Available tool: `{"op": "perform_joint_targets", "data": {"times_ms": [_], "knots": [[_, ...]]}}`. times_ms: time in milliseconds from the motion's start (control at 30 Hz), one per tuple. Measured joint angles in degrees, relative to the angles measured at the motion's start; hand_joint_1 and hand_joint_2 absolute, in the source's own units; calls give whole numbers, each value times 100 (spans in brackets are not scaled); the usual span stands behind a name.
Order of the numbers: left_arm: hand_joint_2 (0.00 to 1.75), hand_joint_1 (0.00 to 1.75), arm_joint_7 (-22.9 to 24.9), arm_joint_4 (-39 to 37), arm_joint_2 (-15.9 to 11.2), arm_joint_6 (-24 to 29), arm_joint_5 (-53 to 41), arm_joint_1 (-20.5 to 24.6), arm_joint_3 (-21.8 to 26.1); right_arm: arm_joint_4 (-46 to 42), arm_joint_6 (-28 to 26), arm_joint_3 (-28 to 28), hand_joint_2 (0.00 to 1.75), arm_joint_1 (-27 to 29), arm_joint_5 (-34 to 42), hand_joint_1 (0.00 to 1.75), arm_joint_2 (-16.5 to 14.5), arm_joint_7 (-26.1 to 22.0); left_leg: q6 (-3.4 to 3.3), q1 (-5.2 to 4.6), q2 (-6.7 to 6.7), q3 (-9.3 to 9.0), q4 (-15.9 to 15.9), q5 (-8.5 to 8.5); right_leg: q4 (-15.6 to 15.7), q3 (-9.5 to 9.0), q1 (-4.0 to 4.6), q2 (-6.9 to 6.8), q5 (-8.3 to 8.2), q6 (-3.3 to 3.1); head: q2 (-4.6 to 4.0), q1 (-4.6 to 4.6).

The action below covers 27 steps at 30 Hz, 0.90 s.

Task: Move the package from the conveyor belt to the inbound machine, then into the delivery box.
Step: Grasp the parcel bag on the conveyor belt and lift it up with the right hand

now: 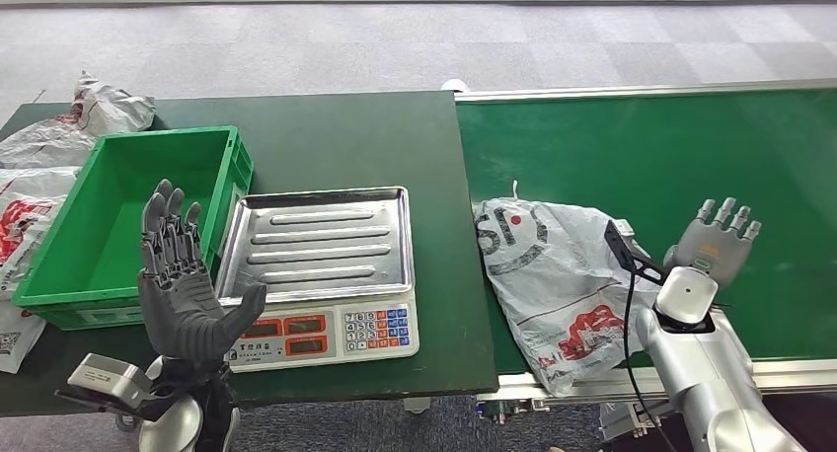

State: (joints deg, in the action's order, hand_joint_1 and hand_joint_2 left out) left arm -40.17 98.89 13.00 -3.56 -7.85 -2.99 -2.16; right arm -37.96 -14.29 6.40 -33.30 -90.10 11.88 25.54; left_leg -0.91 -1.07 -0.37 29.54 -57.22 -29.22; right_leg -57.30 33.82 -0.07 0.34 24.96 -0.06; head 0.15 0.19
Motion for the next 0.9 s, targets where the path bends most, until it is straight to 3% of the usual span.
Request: {"op": "perform_joint_targets", "data": {"times_ms": [233,433,533,700,900], "knots": [[175,0,0,27,0,2,0,-26,0,123,157,52,0,-85,55,0,-88,-583,0,-1,-2,0,-1,0,1,-1,-1,-1,0,0,0,1],[175,0,0,-21,-11,-4,-2,43,0,470,1539,-186,0,-129,900,0,-282,-2602,0,-1,2,-2,-1,0,1,2,0,0,0,0,0,-1],[175,0,0,-68,-17,-4,-2,82,0,702,1934,-203,0,-129,1135,0,-369,-3219,0,0,0,0,0,0,0,3,1,0,0,0,0,0],[175,0,0,-111,-24,45,-1,90,0,966,2328,-183,0,-122,1462,0,-482,-3773,0,0,2,1,0,0,0,4,1,0,0,0,0,-1],[175,0,0,-111,-29,106,2,48,0,1085,2406,-85,0,-121,1578,0,-541,-3898,0,0,0,3,0,0,0,3,0,0,0,0,0,-1]]}}
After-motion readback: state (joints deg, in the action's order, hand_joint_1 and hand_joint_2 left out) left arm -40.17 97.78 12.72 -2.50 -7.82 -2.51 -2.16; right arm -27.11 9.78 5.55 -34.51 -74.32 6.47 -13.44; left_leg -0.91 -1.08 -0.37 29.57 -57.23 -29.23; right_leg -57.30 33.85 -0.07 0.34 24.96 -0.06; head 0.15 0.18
